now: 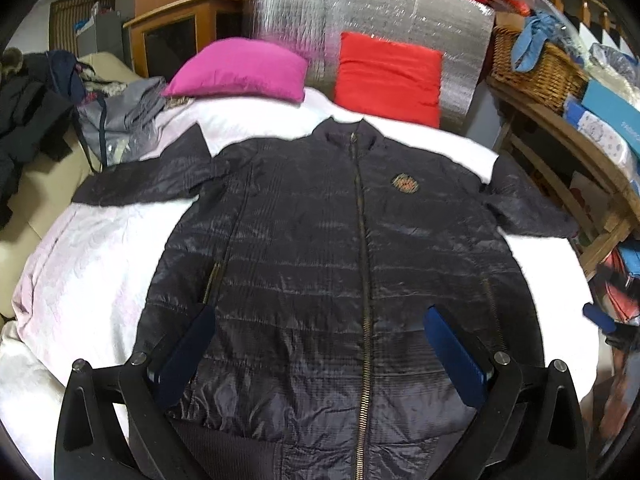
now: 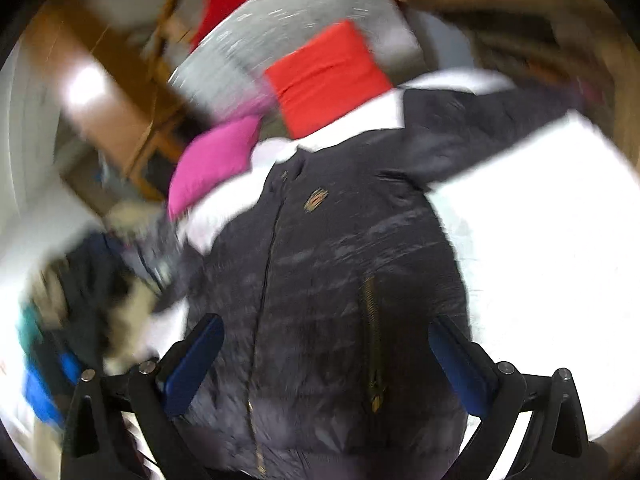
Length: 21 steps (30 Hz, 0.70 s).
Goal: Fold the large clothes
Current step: 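Grasp the jacket sleeve cuff with the right gripper and lift it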
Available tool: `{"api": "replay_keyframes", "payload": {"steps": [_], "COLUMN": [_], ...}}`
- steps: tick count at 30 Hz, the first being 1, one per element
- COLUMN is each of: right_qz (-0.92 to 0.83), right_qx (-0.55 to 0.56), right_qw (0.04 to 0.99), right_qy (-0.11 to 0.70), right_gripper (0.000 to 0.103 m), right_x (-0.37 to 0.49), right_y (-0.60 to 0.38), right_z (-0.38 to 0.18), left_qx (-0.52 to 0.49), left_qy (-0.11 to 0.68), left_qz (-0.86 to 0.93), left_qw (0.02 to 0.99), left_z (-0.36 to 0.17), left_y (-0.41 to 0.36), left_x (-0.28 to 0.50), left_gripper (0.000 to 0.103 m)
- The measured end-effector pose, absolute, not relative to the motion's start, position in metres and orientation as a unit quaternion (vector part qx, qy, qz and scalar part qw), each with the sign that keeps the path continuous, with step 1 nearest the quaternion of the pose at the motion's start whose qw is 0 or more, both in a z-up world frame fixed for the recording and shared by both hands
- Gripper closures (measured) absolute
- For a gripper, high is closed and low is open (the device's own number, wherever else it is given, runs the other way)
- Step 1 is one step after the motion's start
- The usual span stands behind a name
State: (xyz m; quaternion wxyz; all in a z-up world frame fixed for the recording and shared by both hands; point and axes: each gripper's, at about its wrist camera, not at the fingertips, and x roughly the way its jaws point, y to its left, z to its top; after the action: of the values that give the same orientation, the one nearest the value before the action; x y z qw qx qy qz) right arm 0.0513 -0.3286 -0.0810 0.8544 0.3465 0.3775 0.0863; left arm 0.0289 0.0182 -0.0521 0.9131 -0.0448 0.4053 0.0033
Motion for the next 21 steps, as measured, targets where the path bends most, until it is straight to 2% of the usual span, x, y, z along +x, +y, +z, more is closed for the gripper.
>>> {"api": "replay_keyframes", "payload": {"steps": [7, 10, 13, 17, 20, 21], "right_qz": [-0.005, -0.028, -0.062, -0.109, -0.133, -0.145], "right_qx": [0.543, 0.565, 0.573, 0.562, 0.557, 0.552], "right_qw": [0.773, 0.766, 0.76, 0.754, 0.747, 0.743], "right_qy": [0.328, 0.307, 0.299, 0.322, 0.337, 0.35], "right_gripper": [0.002, 0.013, 0.021, 0.023, 0.04, 0.061], "right_x": [0.124, 0.162, 0.202, 0.244, 0.263, 0.269], "right_y": [-0.487, -0.528, -0.567, -0.589, -0.603, -0.606], "right_z": [-0.136, -0.146, -0.149, -0.159, -0.169, -0.172], "left_qx": [-0.041, -0.041, -0.041, -0.047, -0.051, -0.053], "left_qy": [0.427, 0.435, 0.442, 0.447, 0.447, 0.448], "left_qz": [0.013, 0.019, 0.03, 0.041, 0.044, 0.044], "left_qw": [0.903, 0.899, 0.896, 0.892, 0.892, 0.892], "left_z": [-0.08, -0.09, -0.101, -0.11, -0.115, -0.116], "left_y": [0.022, 0.025, 0.029, 0.038, 0.043, 0.044], "left_x": [0.052, 0.065, 0.078, 0.094, 0.101, 0.103], "left_gripper": [0.0, 0.0, 0.0, 0.0, 0.0, 0.0]}}
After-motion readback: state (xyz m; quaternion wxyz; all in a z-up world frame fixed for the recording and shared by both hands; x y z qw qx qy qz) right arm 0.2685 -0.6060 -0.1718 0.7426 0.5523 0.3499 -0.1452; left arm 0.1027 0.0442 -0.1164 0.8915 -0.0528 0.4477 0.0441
